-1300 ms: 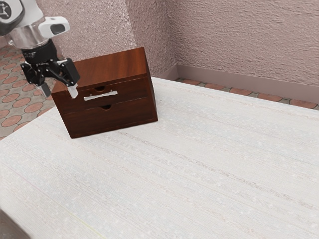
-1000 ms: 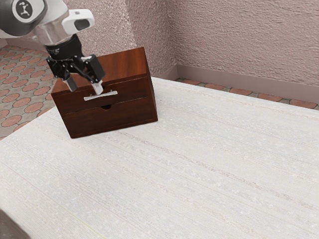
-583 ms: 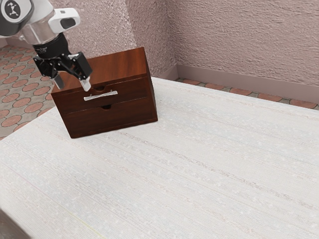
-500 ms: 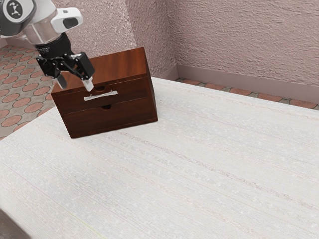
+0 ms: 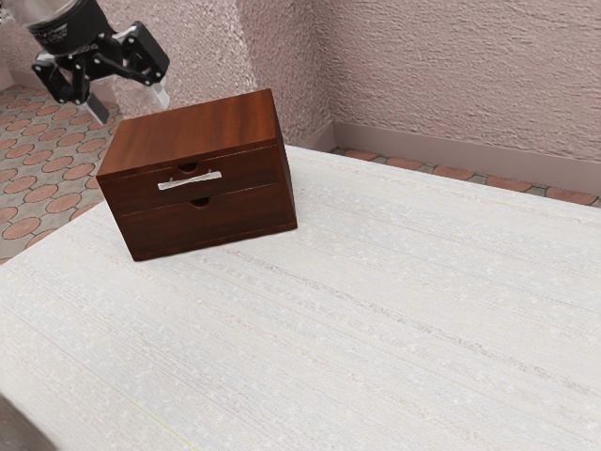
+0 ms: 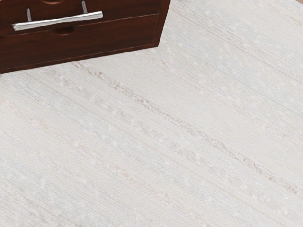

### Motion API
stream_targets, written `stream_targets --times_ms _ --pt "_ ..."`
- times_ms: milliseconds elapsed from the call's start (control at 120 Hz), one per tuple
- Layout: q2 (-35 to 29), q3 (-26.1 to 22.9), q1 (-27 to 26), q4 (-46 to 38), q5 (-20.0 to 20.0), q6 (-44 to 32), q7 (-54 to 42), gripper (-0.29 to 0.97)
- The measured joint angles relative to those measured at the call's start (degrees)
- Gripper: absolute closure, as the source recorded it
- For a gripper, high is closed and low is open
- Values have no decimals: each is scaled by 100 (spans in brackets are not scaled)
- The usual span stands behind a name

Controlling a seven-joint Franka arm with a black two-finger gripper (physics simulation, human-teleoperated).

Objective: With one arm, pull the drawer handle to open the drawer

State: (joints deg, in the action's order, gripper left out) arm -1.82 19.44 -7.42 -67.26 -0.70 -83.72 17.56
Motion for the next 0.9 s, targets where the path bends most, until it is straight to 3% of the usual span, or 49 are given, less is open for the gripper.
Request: stream_targets --times_ms 158,308,392,558,900 --pt "-18 75 -78 -32 14 -20 1561 2" --pt "117 656 -339 -121 15 -121 2704 2" --pt "247 804 -214 -196 5 -225 3228 2" --pt "766 851 309 -300 -172 -558 4084 2" --pt "830 917 262 -1744 -527 -1852 5255 2"
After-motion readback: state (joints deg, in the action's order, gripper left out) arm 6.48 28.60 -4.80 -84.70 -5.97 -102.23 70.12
